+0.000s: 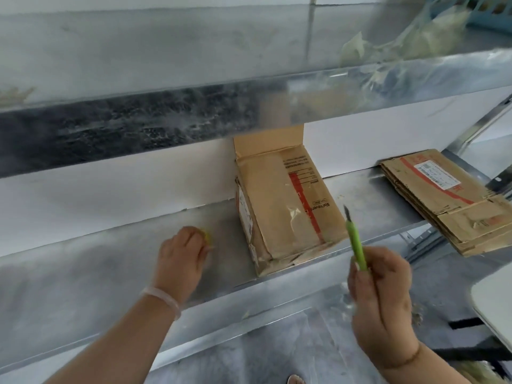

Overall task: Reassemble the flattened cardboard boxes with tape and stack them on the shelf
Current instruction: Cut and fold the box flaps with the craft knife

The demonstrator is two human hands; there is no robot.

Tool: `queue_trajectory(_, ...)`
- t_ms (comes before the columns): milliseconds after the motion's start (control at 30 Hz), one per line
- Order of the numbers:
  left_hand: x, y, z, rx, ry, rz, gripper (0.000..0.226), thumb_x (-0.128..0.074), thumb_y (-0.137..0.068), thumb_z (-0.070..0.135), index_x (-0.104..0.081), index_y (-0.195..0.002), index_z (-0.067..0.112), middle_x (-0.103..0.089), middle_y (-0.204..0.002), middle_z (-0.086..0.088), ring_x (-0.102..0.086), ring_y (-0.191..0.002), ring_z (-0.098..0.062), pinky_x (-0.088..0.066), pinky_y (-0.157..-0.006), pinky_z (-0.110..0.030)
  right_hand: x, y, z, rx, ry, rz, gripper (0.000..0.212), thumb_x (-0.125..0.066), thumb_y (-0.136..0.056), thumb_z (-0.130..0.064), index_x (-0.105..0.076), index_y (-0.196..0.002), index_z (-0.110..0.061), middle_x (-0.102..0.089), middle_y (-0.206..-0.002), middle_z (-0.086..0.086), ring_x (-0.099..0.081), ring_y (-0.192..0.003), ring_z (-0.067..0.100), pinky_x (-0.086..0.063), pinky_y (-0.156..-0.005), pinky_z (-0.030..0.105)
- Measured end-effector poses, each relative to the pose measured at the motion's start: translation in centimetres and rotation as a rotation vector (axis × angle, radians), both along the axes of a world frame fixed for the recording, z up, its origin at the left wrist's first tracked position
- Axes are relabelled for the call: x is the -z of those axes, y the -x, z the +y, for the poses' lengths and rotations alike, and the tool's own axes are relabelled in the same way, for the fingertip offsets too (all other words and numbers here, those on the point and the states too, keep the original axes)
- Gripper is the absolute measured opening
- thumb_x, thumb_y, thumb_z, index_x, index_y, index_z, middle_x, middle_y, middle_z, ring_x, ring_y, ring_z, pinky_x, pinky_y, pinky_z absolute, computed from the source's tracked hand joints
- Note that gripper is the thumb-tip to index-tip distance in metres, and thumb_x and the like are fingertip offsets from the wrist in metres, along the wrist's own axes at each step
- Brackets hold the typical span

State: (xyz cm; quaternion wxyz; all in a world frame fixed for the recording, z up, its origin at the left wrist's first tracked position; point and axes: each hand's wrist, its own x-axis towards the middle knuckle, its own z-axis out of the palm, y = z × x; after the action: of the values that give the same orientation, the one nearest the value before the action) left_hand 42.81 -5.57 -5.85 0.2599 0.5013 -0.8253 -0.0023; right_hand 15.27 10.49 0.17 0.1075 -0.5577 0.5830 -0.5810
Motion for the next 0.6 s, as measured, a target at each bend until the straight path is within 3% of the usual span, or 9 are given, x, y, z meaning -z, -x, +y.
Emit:
queue_trajectory(100,2.6,0.5,2.1,0.034,-0.069,0.008,0.032,-0.047,-0.087,0.031,-0.067,-0.073,0.009,-0.064,-0.093,-0.009,-0.061,-0.075,-0.029,-0.047,-0.071,-0.034,-0.7,4.7,-1.6,0.204,-0.254,-0.144,0.029,-0.045,-0.096,-0.023,-0.044,-0.107,-0.05,-0.058,-0.093,0.006,-0.055,-0.072,0.028,-0.048,-0.061,0.044)
queue_trajectory(267,3.9,1.3,4.0,0.064,-0.102,0.047,0.029,-0.047,-0.086,0.025,-0.07,-0.072,0.013,-0.064,-0.102,-0.004,-0.053,-0.087,-0.015,-0.038,-0.084,-0.021,1.5,9.8,-6.6,0.203,-0.689,0.062,0.015,-0.052,-0.099,-0.021,-0.05,-0.114,-0.024,-0.062,-0.101,-0.003,-0.058,-0.08,0.011,-0.043,-0.058,0.029)
queue_trajectory(400,3.8,1.4,4.5,0.038,-0.131,-0.022,0.026,-0.045,-0.087,0.02,-0.07,-0.081,0.017,-0.065,-0.108,-0.002,-0.059,-0.097,-0.017,-0.035,-0.1,-0.031,4.1,11.2,-10.4,0.121,-0.819,0.3,0.012,-0.057,-0.096,-0.023,-0.059,-0.107,-0.025,-0.063,-0.09,-0.001,-0.057,-0.072,0.016,-0.044,-0.058,0.03)
queue_trajectory(467,3.4,1.7,5.4,-0.025,-0.149,-0.043,0.031,-0.042,-0.088,0.022,-0.071,-0.095,0.019,-0.066,-0.115,0.002,-0.061,-0.108,-0.019,-0.038,-0.104,-0.041,5.4,11.8,-11.6,0.052,-0.86,0.437,0.019,-0.061,-0.092,-0.022,-0.068,-0.11,-0.023,-0.063,-0.087,0.004,-0.057,-0.073,0.02,-0.043,-0.061,0.03)
queue_trajectory(533,1.9,3.2,6.9,-0.101,-0.168,0.11,0.038,-0.039,-0.091,0.025,-0.066,-0.117,0.018,-0.062,-0.125,0.002,-0.051,-0.124,-0.014,-0.039,-0.107,-0.035,6.2,11.9,-12.0,-0.003,-0.928,0.592,0.028,-0.06,-0.092,-0.024,-0.068,-0.119,-0.025,-0.065,-0.097,0.007,-0.057,-0.086,0.024,-0.046,-0.072,0.033)
queue_trajectory(600,-1.0,5.9,8.8,-0.18,-0.165,0.419,0.045,-0.036,-0.097,0.032,-0.052,-0.135,0.016,-0.052,-0.138,0.0,-0.041,-0.132,-0.005,-0.031,-0.109,-0.017,5.5,11.4,-11.2,-0.023,-0.893,0.494,0.039,-0.053,-0.098,-0.027,-0.055,-0.137,-0.029,-0.061,-0.128,0.003,-0.054,-0.116,0.022,-0.046,-0.098,0.037)
